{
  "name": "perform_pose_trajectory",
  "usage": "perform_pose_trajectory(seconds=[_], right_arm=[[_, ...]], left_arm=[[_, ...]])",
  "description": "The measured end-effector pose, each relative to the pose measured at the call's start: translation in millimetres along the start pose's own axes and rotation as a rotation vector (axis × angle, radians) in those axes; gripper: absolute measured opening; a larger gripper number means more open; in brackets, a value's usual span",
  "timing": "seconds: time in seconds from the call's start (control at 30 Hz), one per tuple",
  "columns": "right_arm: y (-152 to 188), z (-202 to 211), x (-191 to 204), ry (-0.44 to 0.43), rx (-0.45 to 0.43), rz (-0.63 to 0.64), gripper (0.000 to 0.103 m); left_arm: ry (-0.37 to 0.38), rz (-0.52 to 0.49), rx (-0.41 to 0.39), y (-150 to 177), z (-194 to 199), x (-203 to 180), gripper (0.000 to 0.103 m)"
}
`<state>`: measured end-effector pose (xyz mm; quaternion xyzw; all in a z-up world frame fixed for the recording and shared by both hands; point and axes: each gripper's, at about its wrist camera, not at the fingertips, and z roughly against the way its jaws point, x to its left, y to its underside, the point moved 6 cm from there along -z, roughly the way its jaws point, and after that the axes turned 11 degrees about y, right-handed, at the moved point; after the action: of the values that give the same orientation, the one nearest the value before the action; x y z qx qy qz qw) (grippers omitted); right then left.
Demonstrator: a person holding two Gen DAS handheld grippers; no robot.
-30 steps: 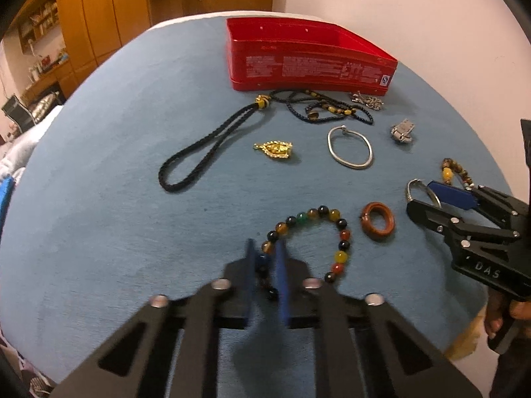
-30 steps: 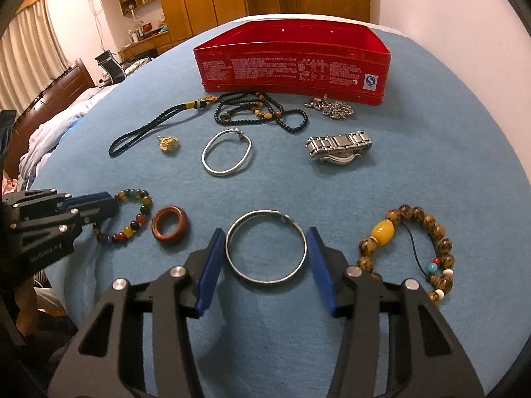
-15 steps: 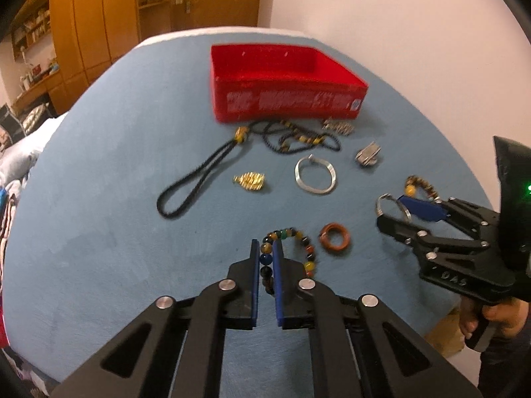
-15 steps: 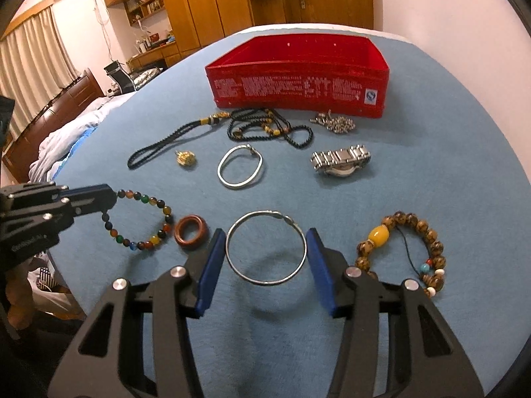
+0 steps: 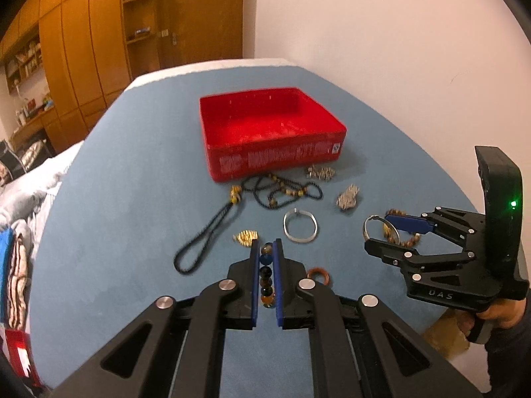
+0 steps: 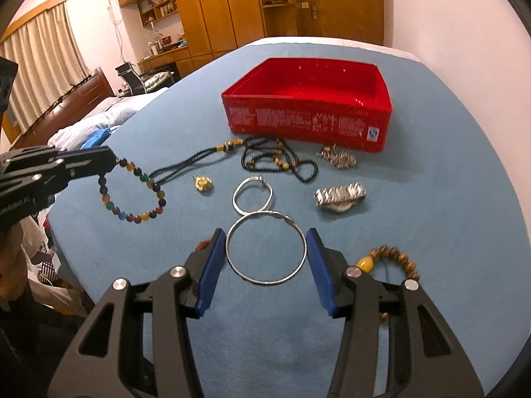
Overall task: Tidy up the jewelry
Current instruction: 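Carry both items into the red box and open both tools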
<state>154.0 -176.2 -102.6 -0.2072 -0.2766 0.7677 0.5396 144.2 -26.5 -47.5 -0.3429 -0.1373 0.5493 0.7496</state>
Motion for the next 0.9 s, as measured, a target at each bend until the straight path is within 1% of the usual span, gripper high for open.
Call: perform_pose_trajectory(seconds=[0.17, 0.3, 0.4, 0.5, 0.63, 0.73, 0.8, 0.9], right_arm=[[-28, 5, -7, -0.008, -0.01, 0.03, 0.048], [-65, 4, -17, -0.009, -0.021, 0.055, 0.049], [-96, -7, -28, -0.005, -0.022, 0.06, 0.049], [-125, -24, -40, -0.014, -0.007, 0.055, 0.049], [-161, -56, -55, 0.004, 0.017, 0.055, 0.049], [-181, -90, -63, 0.014, 0.056, 0.057, 0.049], [-186, -113, -67, 0.026, 0.086, 0.055, 0.049], [-190, -149, -70, 0.035, 0.138, 0.055, 0.049]], left_arm=[[-0.015, -0.037, -0.034, -31, 6, 3, 0.007], [-0.019, -0.061, -0.052, -62, 4, 6, 0.007], [-0.014, -0.073, -0.056, -87, -3, 10, 0.007], [-0.03, -0.094, -0.064, -116, -15, 16, 0.007], [-0.033, -0.088, -0.054, -156, -46, 31, 0.007], [-0.034, -0.081, -0.04, -175, -72, 42, 0.007], [-0.027, -0.072, -0.016, -186, -97, 51, 0.007], [-0.02, -0.053, 0.031, -191, -138, 62, 0.007]])
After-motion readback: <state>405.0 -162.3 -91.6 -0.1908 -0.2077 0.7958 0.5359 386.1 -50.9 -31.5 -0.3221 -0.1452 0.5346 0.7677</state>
